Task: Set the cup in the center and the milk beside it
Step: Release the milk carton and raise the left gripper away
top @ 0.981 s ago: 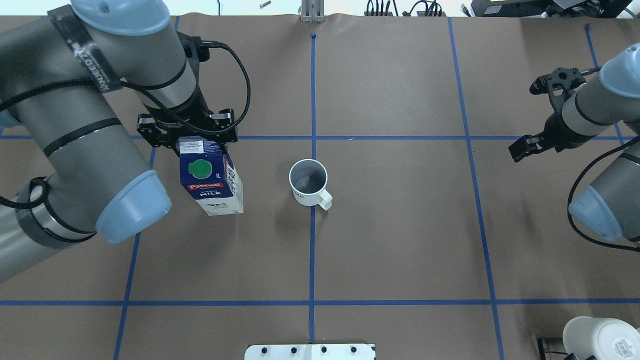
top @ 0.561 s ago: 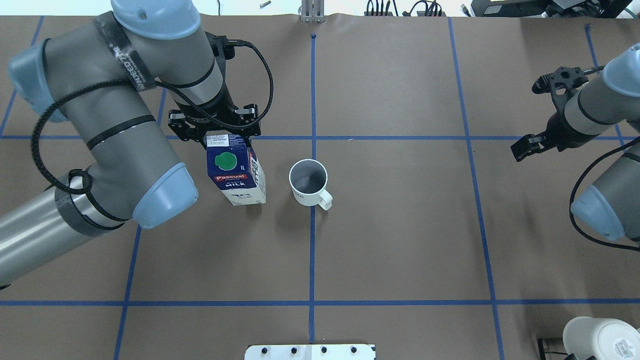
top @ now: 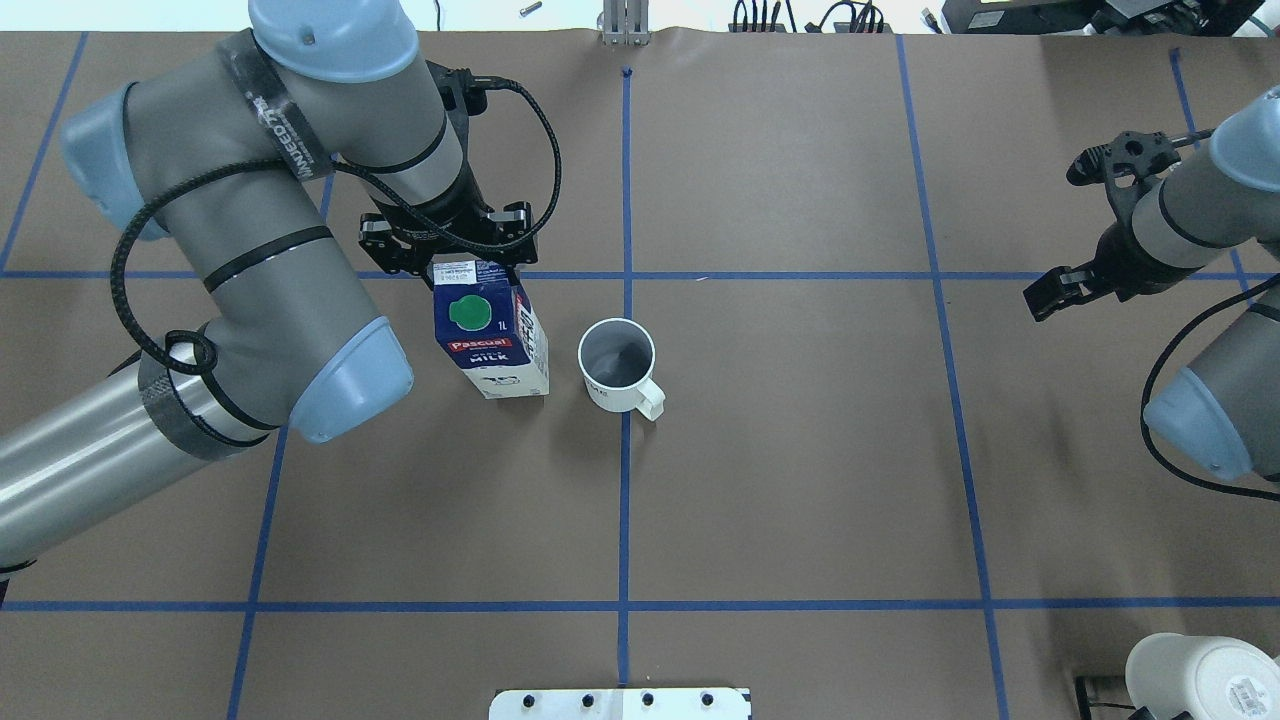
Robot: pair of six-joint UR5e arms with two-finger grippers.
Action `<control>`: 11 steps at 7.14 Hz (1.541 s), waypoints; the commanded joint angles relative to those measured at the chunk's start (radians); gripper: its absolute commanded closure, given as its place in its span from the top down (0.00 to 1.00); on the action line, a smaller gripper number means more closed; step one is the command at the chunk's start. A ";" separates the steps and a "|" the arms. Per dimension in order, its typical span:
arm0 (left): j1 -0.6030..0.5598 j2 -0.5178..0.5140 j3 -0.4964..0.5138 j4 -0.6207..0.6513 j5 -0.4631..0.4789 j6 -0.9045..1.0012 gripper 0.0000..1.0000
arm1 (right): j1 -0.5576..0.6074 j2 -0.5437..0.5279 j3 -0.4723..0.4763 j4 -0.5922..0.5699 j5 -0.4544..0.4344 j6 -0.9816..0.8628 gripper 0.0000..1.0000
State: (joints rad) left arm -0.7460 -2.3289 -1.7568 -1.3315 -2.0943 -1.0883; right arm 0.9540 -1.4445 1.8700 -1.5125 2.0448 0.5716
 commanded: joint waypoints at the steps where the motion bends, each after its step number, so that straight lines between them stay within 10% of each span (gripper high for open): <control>1: 0.013 -0.004 0.005 -0.005 0.000 -0.028 0.20 | 0.000 -0.001 -0.002 0.000 0.000 0.001 1.00; 3: 0.022 -0.006 0.013 -0.005 0.000 -0.028 0.32 | -0.001 -0.001 -0.003 0.000 0.000 0.001 1.00; 4: 0.022 -0.007 0.011 -0.006 0.000 -0.027 0.82 | -0.001 -0.001 -0.003 0.000 0.000 0.001 1.00; 5: 0.022 -0.007 0.008 -0.005 0.002 -0.024 0.98 | -0.001 -0.001 -0.005 0.000 0.000 0.001 1.00; 9: -0.085 0.031 -0.212 0.020 0.002 -0.021 0.98 | 0.006 0.007 -0.006 -0.002 0.000 0.001 1.00; 11: -0.188 0.219 -0.285 0.020 0.002 0.171 0.98 | 0.078 0.007 -0.009 -0.002 0.009 -0.016 1.00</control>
State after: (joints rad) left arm -0.8710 -2.2077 -2.0045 -1.3130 -2.0915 -1.0546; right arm 0.9902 -1.4382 1.8617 -1.5139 2.0476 0.5674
